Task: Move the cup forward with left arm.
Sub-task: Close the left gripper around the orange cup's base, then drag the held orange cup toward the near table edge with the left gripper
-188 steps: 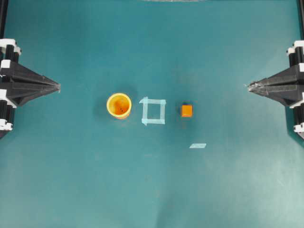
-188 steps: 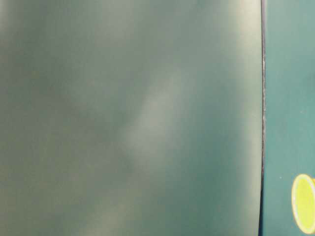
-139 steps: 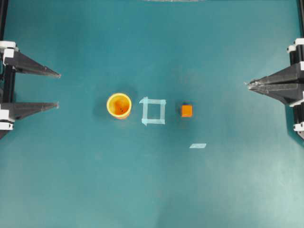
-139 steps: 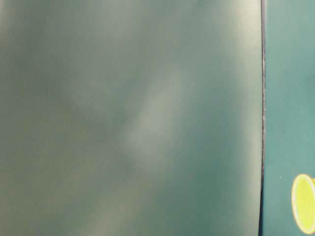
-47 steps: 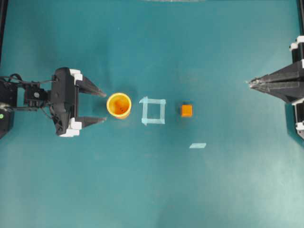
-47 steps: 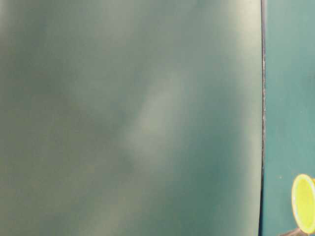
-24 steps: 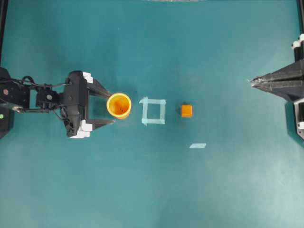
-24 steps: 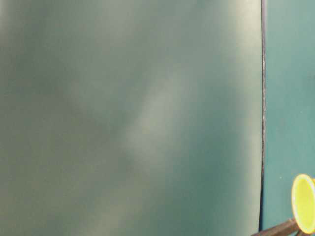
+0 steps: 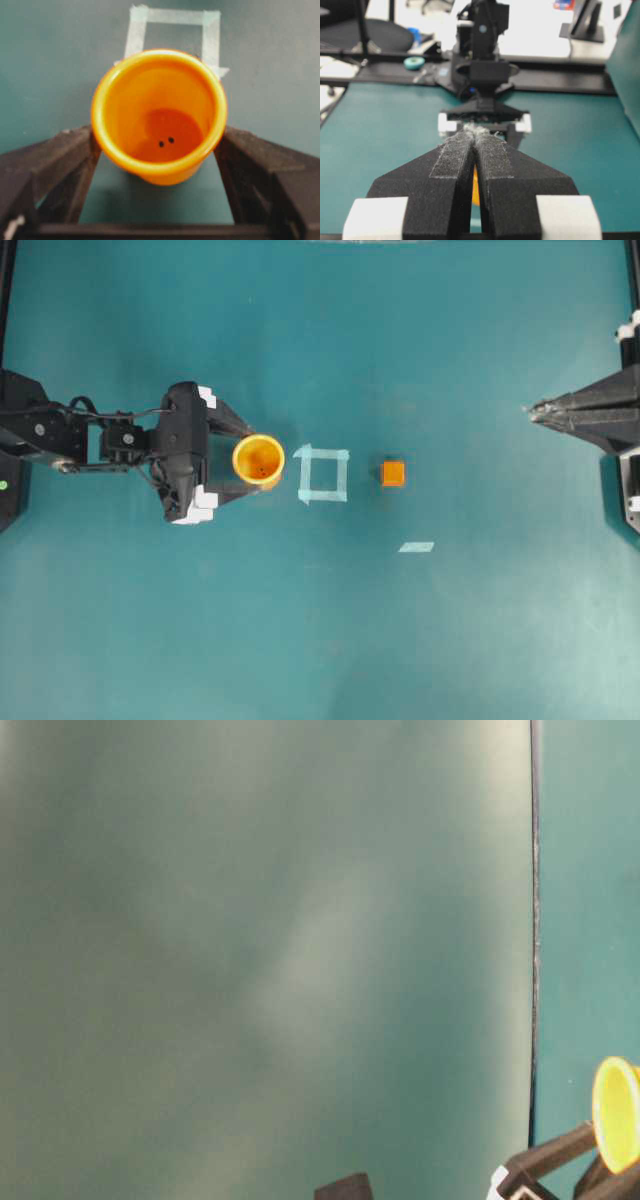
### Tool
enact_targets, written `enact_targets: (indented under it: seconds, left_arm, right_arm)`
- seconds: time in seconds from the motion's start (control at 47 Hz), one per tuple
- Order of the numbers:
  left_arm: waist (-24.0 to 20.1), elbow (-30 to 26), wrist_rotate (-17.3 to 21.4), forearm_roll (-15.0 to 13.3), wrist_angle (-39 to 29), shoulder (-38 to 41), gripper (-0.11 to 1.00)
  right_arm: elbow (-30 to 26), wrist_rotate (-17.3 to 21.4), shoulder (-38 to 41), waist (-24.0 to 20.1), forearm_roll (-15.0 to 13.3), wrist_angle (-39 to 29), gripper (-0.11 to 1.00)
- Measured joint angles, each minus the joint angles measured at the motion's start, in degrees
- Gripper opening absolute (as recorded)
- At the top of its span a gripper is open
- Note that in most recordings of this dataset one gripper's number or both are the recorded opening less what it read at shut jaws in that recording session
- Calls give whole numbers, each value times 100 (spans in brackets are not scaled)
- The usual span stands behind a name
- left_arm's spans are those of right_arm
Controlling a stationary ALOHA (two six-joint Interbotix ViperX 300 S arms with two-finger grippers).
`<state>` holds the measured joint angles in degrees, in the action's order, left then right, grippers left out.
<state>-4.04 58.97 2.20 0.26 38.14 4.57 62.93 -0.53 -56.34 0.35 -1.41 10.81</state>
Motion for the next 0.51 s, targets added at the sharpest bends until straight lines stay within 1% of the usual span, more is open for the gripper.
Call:
enact_targets:
  seconds: [0.106,0.255,0.51]
  left_arm:
    - [-35,-9,26,0,9,9,78]
    - [-35,-9,44,0,0,9,65]
    - [0,44,62,18,0,-132,65]
  right_arm:
    - [0,0,0,0,0,0,0]
    - [0,0,9,0,0,9,0]
    - [0,0,0,0,9,9,0]
